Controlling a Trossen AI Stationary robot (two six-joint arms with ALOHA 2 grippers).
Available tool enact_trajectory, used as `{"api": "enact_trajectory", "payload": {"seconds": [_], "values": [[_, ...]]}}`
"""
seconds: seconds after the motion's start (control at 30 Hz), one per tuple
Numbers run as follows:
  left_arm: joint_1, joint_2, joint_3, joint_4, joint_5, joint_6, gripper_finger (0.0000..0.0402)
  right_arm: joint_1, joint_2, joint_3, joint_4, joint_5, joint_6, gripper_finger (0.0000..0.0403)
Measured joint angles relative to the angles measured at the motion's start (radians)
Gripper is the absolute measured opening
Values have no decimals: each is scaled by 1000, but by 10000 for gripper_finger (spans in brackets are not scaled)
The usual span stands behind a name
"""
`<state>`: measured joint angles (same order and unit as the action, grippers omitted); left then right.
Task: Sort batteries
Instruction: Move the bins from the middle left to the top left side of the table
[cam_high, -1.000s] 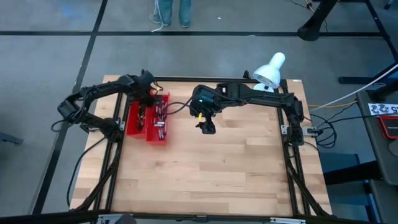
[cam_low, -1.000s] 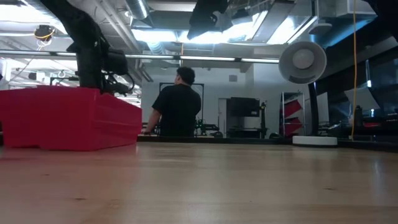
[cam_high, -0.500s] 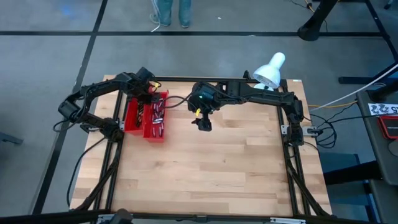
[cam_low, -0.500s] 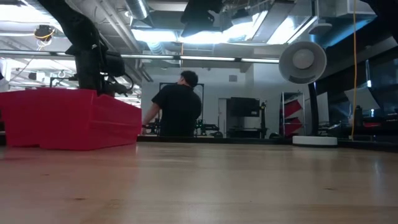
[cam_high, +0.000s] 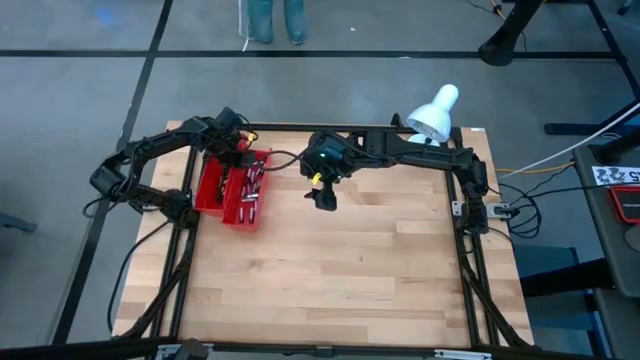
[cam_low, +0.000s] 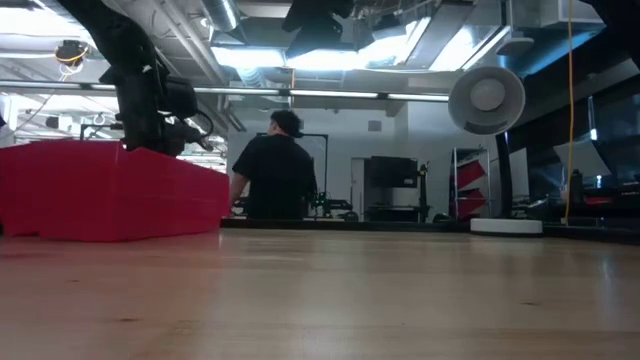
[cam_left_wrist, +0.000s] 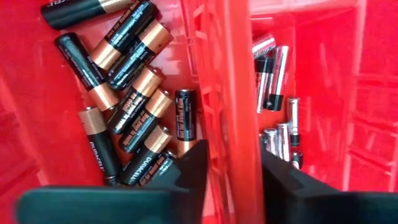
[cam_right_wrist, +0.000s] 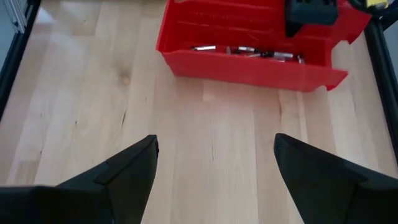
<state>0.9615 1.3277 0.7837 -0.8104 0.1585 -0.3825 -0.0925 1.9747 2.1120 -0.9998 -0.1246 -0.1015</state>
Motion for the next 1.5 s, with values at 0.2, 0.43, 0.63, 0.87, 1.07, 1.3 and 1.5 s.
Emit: {"api": "enact_trajectory", "payload": {"seconds": [0.2, 0.43, 0.63, 0.87, 1.07, 1.3, 1.5], "values": [[2, -2, 1, 6, 3, 22, 184, 0, 0, 0, 16, 0, 17, 321], [0, -6, 2, -17, 1, 52, 239, 0, 0, 0, 15, 0, 19, 321], [-3, -69, 2, -14, -23, 102, 243, 0, 0, 0, 12, 0, 25, 321], [3, -201, 78, -64, -29, 132, 243, 0, 0, 0, 11, 0, 26, 321], [-49, -350, 138, -133, -5, 220, 244, 0, 0, 0, 14, 0, 30, 321], [-308, -559, 138, -272, 137, 282, 228, 0, 0, 0, 41, 0, 62, 321], [-595, -625, 138, -367, 147, 255, 174, 0, 0, 0, 87, 2, 71, 321]]}}
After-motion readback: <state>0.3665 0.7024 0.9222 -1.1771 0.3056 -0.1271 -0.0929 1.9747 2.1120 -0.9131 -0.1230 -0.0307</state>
